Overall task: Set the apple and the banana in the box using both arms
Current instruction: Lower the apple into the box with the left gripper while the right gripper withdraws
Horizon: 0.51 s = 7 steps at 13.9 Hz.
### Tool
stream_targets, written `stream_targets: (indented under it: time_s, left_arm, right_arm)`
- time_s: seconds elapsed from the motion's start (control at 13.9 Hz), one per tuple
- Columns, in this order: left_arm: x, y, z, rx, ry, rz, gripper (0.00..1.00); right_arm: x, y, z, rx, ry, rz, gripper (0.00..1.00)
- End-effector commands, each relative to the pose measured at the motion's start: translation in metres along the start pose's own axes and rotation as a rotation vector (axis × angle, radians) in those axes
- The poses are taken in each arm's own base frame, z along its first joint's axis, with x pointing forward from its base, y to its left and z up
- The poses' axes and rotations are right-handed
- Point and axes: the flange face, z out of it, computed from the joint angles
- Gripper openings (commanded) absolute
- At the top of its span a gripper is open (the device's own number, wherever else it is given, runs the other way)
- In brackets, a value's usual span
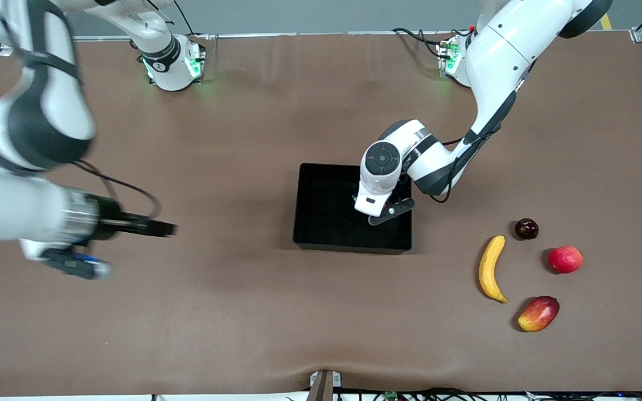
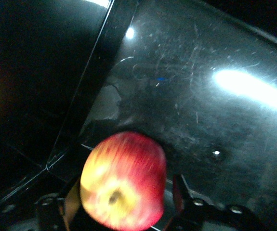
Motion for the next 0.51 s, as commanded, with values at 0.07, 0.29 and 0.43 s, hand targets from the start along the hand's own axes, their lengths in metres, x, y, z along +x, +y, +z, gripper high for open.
stream_targets:
  time_s: [0.07, 0.29, 0.43]
  left_arm:
    - [0.021, -0.012, -0.080, -0.002, 0.115, -0.033, 1.00]
    - [0.075, -0.043, -0.136, 0.033, 0.125, 0.013, 1.00]
    - [0.115, -0.084, -0.148, 0.065, 0.117, 0.091, 1.00]
  right_arm:
    - [-0.037, 0.043, -0.077, -0.173, 0.119, 0.004, 1.00]
    - [-0.074, 0.058, -0.126, -0.262, 0.182, -0.124, 1.00]
    - [-0.092, 0.079, -0.140, -0.260, 0.162, -0.129, 1.00]
